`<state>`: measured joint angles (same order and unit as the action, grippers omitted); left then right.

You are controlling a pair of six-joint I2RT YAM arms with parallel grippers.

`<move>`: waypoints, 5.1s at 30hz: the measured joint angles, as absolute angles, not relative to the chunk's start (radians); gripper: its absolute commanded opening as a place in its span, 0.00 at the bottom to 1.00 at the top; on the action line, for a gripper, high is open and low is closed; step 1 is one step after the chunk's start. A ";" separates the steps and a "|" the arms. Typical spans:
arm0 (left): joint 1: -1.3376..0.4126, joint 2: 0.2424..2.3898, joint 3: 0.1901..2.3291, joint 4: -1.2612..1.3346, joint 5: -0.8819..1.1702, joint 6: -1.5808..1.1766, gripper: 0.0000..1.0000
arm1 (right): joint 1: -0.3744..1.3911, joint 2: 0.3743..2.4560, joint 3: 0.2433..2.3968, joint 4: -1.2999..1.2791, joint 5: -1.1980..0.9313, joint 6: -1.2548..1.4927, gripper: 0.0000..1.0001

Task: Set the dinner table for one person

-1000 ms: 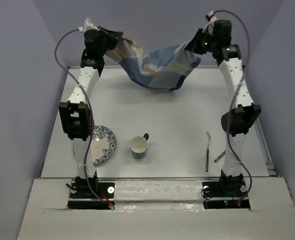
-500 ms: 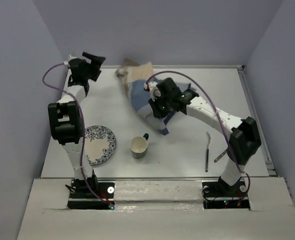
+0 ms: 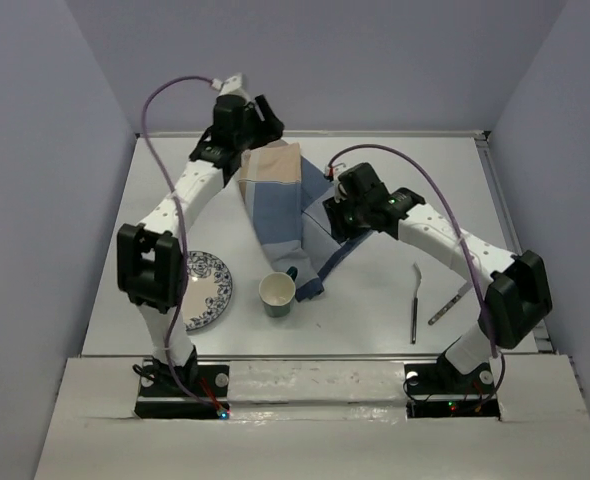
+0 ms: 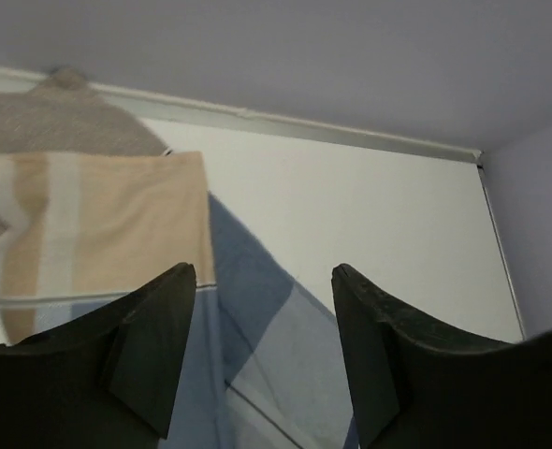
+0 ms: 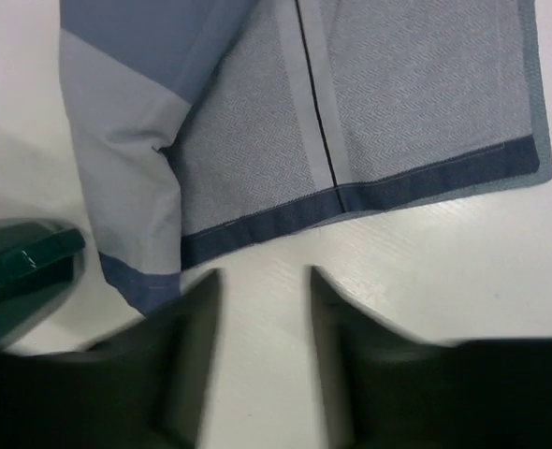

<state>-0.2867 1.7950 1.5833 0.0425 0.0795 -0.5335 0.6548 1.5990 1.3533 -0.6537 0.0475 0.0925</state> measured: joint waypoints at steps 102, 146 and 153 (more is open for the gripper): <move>-0.275 1.538 1.000 -0.104 -0.011 -0.617 0.00 | 0.130 1.871 1.446 -0.464 -0.140 0.400 0.69; -0.213 1.449 0.978 -0.109 -0.021 -0.529 0.89 | -0.020 2.103 1.578 -0.490 -0.049 0.472 0.36; -0.223 1.441 0.997 -0.126 -0.010 -0.506 0.89 | -0.041 2.026 1.571 -0.490 -0.083 0.449 0.69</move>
<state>-0.2234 1.4414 0.9974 -0.1257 -0.0105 -0.5064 -0.0406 2.0262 1.5715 -0.4900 -0.0826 0.4492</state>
